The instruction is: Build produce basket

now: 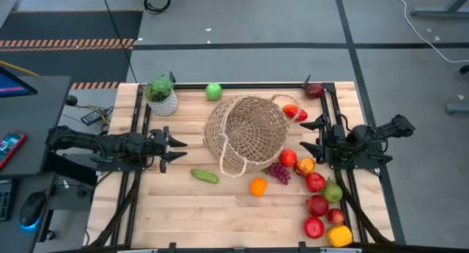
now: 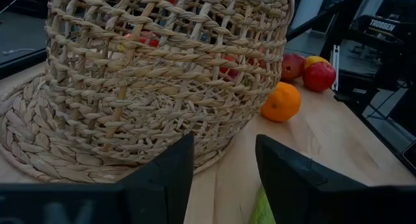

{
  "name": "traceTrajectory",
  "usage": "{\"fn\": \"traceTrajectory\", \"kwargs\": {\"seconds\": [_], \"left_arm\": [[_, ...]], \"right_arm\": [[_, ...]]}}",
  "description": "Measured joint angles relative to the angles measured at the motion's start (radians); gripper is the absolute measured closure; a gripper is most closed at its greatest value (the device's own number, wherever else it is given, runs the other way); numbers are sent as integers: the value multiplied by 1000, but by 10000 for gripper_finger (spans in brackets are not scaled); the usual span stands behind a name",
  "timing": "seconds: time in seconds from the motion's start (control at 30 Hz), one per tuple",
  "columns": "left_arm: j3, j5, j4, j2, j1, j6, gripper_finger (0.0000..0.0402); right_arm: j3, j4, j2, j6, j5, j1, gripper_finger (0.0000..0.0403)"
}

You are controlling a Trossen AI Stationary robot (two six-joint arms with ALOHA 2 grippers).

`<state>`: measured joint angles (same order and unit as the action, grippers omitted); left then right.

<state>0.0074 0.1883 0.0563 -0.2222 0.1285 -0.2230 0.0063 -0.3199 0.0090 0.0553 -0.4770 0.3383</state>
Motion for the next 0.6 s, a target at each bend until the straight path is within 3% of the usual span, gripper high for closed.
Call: {"fn": "traceTrajectory", "kwargs": {"seconds": [0.6], "left_arm": [[-1, 0, 6, 0, 0, -10, 230]], "right_arm": [[0, 0, 0, 0, 0, 0, 43]]}}
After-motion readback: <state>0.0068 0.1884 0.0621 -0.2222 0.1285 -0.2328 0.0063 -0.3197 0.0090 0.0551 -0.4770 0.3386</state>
